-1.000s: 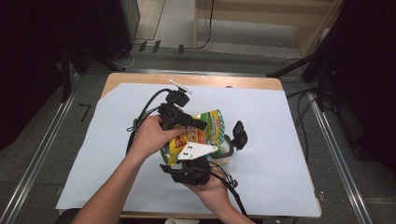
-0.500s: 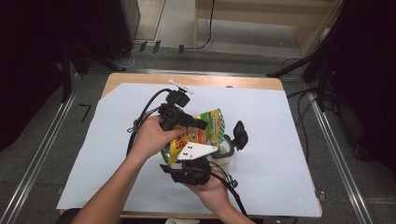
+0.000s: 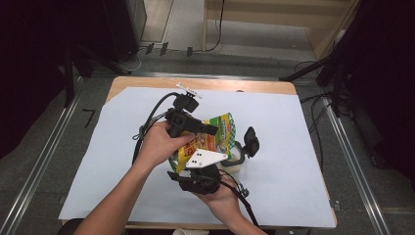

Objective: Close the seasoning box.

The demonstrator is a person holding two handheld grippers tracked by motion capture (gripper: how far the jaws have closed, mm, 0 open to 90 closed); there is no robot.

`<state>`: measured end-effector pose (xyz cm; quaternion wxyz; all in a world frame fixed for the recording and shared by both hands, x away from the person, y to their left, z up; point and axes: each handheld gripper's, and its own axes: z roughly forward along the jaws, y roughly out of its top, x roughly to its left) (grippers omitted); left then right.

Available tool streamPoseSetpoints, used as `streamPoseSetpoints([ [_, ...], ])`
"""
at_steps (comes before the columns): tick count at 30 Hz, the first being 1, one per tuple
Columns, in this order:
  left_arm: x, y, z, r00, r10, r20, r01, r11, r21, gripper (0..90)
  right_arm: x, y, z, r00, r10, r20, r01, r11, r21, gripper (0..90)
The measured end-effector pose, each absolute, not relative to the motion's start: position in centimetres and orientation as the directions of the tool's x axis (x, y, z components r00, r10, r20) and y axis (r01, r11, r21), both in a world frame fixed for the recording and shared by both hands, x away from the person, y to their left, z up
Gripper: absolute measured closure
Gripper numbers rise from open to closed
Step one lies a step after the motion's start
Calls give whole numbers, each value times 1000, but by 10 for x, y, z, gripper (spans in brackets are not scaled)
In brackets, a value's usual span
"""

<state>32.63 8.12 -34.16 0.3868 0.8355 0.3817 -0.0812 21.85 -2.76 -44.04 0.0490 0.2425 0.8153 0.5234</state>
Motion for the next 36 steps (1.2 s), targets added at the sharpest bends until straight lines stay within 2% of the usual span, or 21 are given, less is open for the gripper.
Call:
streamPoseSetpoints([
  [36, 324, 87, -342, 692, 587, -421, 700, -400, 592, 773, 220, -25, -441, -889, 434, 144, 317, 359, 878, 653],
])
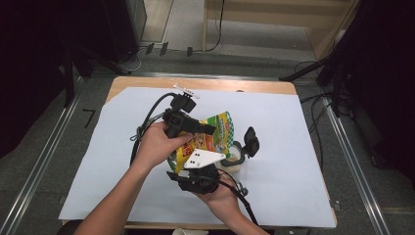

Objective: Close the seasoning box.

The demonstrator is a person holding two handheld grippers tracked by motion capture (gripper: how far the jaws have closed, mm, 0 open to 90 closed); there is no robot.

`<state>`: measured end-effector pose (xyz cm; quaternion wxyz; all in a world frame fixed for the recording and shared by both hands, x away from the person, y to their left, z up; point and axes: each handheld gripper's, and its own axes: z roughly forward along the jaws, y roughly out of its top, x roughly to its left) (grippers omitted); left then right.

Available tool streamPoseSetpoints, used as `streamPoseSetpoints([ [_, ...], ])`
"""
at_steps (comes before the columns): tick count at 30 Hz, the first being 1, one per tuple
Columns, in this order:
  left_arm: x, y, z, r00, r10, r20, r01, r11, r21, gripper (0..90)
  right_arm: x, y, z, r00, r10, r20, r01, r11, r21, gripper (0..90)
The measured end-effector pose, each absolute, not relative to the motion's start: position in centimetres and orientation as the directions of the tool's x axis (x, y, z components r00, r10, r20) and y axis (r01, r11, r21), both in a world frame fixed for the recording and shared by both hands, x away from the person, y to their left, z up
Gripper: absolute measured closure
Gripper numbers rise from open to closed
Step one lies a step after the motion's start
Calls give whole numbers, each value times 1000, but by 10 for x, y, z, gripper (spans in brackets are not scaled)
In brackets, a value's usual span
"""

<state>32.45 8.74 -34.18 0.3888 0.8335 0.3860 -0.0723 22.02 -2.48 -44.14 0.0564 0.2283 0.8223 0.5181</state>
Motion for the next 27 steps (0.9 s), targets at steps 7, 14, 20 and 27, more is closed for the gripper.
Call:
streamPoseSetpoints([
  [7, 325, 89, -342, 687, 586, -429, 705, -398, 587, 770, 220, -24, -441, -890, 430, 149, 319, 356, 878, 653],
  [14, 325, 87, -342, 683, 582, -440, 712, -397, 580, 758, 219, -24, -440, -887, 429, 172, 335, 339, 879, 655],
  [20, 326, 85, -341, 689, 570, -448, 708, -395, 586, 760, 216, -26, -438, -881, 437, 183, 343, 322, 883, 655],
  [27, 328, 79, -342, 698, 563, -443, 702, -413, 581, 759, 218, -28, -440, -871, 452, 193, 357, 312, 880, 656],
])
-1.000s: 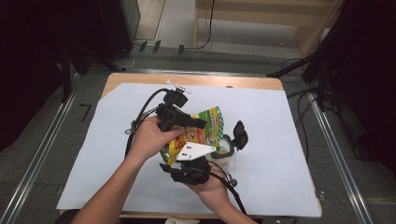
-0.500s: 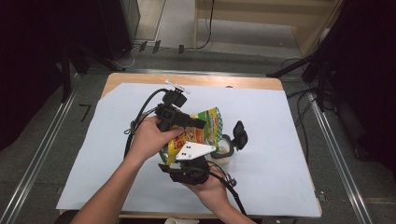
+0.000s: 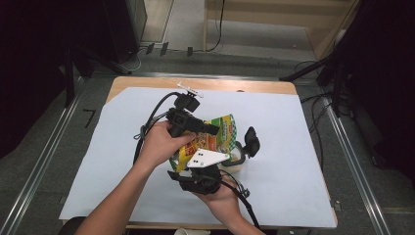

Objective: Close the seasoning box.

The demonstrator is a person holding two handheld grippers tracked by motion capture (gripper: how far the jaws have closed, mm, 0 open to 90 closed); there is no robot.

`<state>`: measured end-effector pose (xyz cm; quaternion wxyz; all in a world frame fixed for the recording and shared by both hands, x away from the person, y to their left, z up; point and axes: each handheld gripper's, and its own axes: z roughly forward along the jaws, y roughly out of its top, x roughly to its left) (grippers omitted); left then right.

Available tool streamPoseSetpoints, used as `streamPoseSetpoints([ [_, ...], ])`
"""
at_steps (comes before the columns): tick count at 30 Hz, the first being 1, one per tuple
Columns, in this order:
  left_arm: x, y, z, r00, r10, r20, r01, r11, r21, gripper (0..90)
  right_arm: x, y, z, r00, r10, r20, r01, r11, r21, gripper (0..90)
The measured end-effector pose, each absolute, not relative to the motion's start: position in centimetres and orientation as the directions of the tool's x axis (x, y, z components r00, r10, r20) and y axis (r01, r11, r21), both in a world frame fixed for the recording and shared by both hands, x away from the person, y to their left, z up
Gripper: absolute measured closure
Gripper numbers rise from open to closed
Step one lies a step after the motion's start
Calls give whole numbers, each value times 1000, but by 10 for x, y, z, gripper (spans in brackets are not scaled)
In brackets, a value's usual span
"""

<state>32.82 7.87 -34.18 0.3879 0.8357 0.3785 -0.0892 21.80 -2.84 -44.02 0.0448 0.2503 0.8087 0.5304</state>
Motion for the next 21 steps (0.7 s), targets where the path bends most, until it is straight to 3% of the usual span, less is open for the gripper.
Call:
streamPoseSetpoints([
  [21, 330, 76, -341, 702, 557, -444, 699, -421, 578, 757, 218, -30, -438, -866, 460, 197, 367, 318, 874, 657],
])
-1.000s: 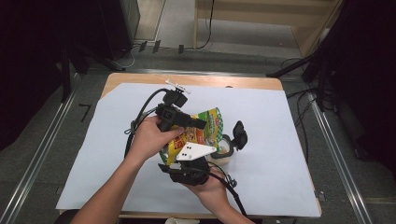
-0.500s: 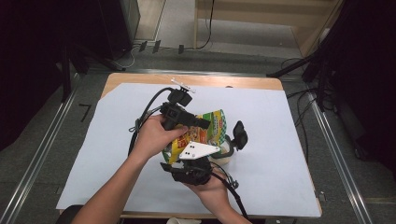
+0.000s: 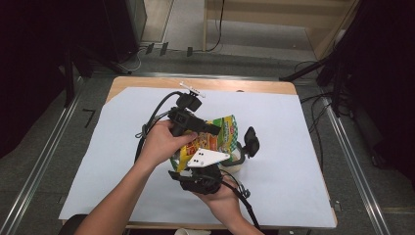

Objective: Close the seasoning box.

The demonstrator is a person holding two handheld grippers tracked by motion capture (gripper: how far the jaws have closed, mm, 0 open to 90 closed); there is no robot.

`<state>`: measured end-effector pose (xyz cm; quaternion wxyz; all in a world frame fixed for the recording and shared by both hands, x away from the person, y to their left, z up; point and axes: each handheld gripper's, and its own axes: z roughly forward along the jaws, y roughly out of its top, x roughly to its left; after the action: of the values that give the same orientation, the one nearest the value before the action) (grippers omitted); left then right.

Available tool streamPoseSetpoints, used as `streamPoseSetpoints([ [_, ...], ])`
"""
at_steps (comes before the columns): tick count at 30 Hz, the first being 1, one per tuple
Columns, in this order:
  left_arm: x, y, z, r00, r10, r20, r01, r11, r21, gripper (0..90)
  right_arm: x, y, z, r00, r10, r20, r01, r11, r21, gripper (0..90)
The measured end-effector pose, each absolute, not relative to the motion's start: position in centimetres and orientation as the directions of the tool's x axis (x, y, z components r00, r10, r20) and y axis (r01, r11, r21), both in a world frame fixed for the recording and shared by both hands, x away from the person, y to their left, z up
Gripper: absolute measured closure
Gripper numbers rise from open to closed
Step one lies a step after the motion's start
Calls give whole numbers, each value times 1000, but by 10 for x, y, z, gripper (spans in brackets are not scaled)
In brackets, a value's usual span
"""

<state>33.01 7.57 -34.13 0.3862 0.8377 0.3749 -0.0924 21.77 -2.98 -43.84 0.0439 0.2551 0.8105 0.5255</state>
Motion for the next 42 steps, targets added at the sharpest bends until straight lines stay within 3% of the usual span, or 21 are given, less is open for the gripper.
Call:
streamPoseSetpoints([
  [12, 326, 75, -335, 706, 551, -445, 696, -421, 582, 752, 215, -30, -435, -864, 463, 198, 366, 306, 879, 658],
  [16, 322, 72, -332, 723, 559, -406, 673, -437, 597, 751, 215, -30, -435, -871, 457, 177, 341, 304, 889, 661],
  [28, 326, 72, -337, 700, 569, -431, 700, -428, 571, 757, 215, -31, -437, -869, 459, 185, 353, 313, 882, 661],
  [33, 315, 67, -330, 724, 578, -375, 666, -448, 596, 755, 215, -32, -437, -876, 452, 167, 335, 323, 885, 663],
  [42, 324, 68, -338, 702, 582, -409, 695, -436, 572, 767, 215, -32, -439, -873, 456, 172, 344, 328, 880, 662],
])
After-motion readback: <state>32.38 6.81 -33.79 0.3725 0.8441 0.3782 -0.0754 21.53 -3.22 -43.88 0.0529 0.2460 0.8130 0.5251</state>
